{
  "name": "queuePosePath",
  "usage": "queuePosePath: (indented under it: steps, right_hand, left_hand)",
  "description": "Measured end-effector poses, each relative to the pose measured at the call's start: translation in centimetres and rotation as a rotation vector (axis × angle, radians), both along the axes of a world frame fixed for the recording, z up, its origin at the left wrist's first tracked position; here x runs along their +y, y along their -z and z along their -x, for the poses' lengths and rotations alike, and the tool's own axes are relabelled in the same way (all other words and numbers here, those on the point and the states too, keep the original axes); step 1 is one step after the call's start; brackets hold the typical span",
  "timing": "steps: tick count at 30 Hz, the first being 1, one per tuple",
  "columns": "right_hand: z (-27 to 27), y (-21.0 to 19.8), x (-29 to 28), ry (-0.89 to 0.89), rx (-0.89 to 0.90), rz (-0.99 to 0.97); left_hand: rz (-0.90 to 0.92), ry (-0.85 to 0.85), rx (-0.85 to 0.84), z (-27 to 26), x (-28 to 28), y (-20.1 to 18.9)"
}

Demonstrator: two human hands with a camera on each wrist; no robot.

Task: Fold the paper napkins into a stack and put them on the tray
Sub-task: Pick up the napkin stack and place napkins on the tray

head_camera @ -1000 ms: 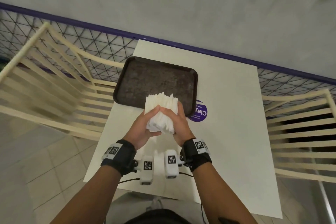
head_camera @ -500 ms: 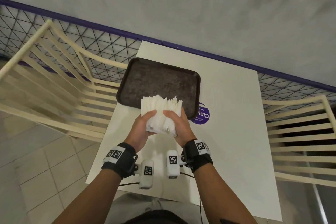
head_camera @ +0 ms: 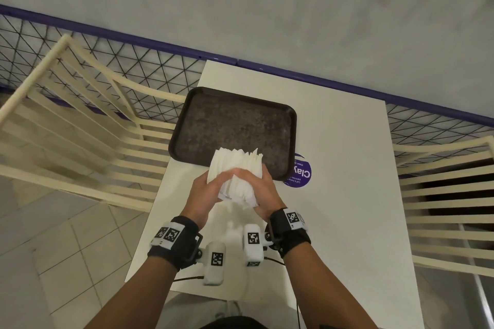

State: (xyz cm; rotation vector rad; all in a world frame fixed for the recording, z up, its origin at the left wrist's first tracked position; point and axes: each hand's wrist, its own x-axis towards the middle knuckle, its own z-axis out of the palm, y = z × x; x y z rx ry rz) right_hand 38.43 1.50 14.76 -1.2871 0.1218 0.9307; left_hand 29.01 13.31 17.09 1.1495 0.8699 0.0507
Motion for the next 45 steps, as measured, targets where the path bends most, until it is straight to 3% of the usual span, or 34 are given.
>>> queuePosePath:
  steps: [5, 10, 14, 17, 21, 27, 32, 36, 41, 43, 45]
  right_hand:
    - [-0.5, 1.3, -0.2, 0.076, 0.096, -0.100]
    - [-1.0, 1.1, -0.4, 0.054, 0.160, -0.132]
    - [-1.3, 0.6, 0.4, -0.048, 0.100, -0.092]
    - [-1.3, 0.4, 0.9, -0.113, 0.045, -0.041]
    - [-1.6, 0.9, 1.0, 0.014, 0.146, -0.002]
    - [-2.0, 1.7, -0.1, 0.127, 0.359, -0.234]
    - [-2.5, 0.9, 0.2, 0.129, 0.387, -0.302]
    - [-2.6, 0.7, -0.1, 0.175, 0.430, -0.346]
    - [-2.9, 0.7, -0.5, 0.143, 0.379, -0.279]
    - [-2.9, 0.8, -1.0, 0.142, 0.369, -0.265]
    - [-2.9, 1.0, -1.6, 0.150, 0.365, -0.257]
  left_hand:
    - [-0.041, -0.115, 0.101, -0.3, 1.3, 0.8]
    - [-0.063, -0.005, 0.054, -0.4, 2.3, 1.2]
    - [-0.373, 0.163, 0.074, -1.4, 2.0, 0.9]
    - [-0.509, 0.184, 0.078, -2.0, 1.7, 0.5]
    - [-0.389, 0.069, 0.107, -1.9, 2.4, 1.6]
    - [-0.048, -0.067, 0.088, -1.7, 4.7, 2.8]
    - [-0.095, 0.072, 0.042, -2.1, 5.9, 2.5]
    - [-0.045, -0.020, 0.058, -2.6, 6.7, 3.1]
    - [-0.519, 0.300, 0.131, -4.2, 7.9, 2.7]
    - [-0.552, 0.264, 0.201, -5.5, 9.8, 4.6]
    - [-0.365, 0.053, 0.276, -7.3, 11.7, 6.6]
